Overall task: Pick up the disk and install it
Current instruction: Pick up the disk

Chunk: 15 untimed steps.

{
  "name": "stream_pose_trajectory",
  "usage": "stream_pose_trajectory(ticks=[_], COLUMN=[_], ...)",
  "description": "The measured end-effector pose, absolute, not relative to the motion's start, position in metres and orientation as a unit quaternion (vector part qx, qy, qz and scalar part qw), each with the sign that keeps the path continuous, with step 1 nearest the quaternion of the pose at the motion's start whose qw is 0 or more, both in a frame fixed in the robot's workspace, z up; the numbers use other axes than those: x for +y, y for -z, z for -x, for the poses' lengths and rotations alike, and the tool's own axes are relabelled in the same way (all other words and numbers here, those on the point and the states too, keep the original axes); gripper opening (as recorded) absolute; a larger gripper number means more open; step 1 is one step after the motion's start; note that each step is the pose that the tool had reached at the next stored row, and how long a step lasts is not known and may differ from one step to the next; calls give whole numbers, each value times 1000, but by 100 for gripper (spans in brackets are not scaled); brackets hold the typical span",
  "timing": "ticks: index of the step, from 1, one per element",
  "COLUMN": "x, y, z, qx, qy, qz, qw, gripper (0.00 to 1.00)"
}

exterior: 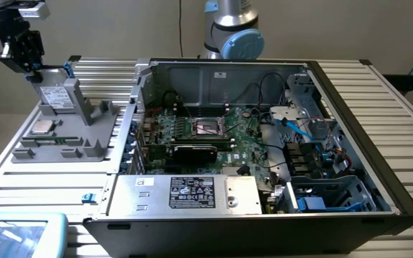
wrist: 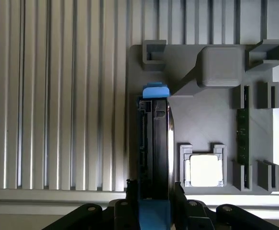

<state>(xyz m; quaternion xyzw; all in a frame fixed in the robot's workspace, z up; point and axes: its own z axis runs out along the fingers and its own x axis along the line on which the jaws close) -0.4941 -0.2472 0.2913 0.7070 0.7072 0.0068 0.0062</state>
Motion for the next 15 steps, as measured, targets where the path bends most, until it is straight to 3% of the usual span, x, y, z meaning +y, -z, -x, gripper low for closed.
stream_pose_trajectory(ticks=[8, 15], x=[-247, -247], y=[-291, -291], z=[494, 494], qx=[707, 707], qy=[-12, -2], qz=[-707, -707], qw=[2, 13], gripper=[37, 37])
